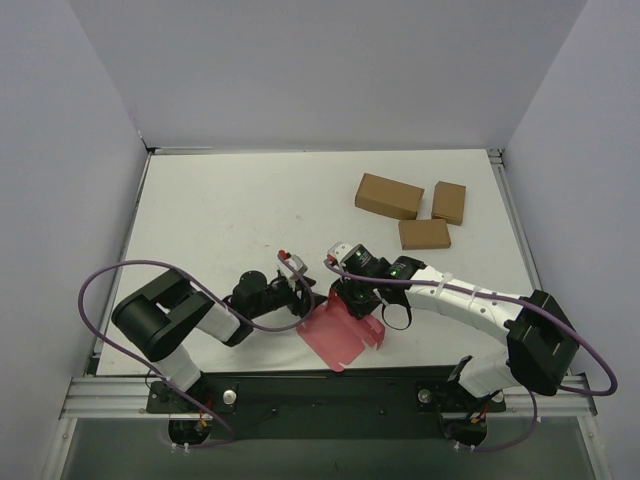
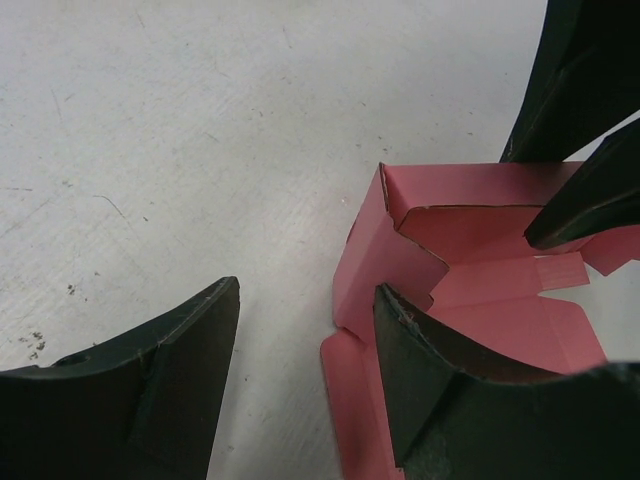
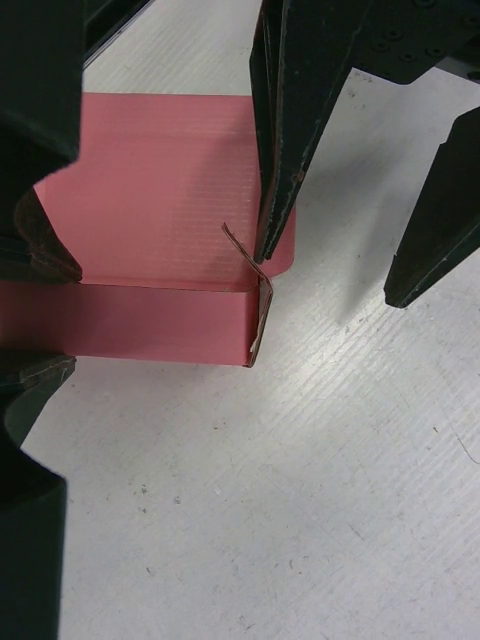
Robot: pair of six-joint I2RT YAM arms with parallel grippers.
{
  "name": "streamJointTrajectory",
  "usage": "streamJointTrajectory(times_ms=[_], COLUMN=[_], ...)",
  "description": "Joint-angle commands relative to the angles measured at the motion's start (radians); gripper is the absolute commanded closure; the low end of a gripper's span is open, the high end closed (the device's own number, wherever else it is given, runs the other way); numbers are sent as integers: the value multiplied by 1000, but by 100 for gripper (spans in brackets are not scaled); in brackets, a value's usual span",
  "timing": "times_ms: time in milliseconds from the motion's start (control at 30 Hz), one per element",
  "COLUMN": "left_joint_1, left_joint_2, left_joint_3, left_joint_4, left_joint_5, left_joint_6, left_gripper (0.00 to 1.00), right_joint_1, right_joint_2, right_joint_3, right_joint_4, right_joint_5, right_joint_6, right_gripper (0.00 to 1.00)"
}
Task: Fold the paper box
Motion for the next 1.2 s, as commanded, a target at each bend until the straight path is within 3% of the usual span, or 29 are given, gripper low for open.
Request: streamJointTrajectory(times_ms=[0,133,1167], left_joint_1=[-10,-16,-28], left_joint_2=[43,68,171], left_joint_3=[11,7,94], left_joint_4=[99,159,228], left_joint_5=[43,63,89], left_joint_6=[-3,-21,35], left_gripper=[35,39,39], right_joint_1=[4,4,4], right_joint_2=[-17,-18,-9], right_joint_3=[-7,-8,-8], right_joint_4=[-16,-16,-16], right_joint_5=[15,18,-9], right_joint_6=[-9,-9,-11], right_gripper=[83,83,82])
